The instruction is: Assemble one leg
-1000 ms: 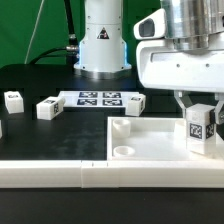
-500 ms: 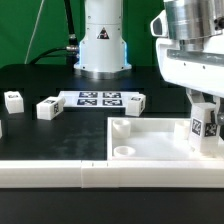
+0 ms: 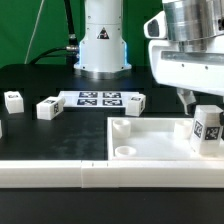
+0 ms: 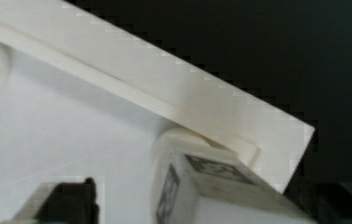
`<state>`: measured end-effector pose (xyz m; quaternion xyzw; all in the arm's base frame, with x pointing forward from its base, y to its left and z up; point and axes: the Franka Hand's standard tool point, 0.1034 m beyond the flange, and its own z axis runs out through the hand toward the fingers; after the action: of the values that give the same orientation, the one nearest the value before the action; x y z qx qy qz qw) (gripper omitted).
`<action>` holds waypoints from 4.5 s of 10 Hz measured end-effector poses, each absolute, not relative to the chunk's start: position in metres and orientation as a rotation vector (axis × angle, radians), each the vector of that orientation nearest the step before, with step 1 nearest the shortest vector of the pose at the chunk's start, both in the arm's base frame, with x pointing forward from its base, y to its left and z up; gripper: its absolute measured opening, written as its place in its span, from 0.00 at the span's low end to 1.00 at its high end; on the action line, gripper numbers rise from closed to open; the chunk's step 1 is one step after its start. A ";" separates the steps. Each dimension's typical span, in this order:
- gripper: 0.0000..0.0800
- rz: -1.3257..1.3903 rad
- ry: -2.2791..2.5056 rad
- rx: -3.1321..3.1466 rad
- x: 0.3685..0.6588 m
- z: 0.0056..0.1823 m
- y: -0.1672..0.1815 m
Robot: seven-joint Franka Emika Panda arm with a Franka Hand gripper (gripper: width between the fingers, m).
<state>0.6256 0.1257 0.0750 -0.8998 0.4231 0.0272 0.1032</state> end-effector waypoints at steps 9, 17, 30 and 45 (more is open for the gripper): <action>0.81 0.005 -0.227 -3.068 0.630 0.078 0.117; 0.36 0.005 -0.154 -3.071 0.630 0.078 0.119; 0.36 0.029 1.814 -2.406 0.631 0.076 0.125; 0.81 -0.079 -0.328 -3.096 0.637 0.080 0.124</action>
Offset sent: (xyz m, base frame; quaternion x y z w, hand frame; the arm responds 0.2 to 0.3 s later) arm 0.0066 -0.0109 0.0027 -0.0907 -0.0005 -0.2693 0.9588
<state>0.6374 0.1245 0.0796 -0.9940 -0.1055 -0.0253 0.0136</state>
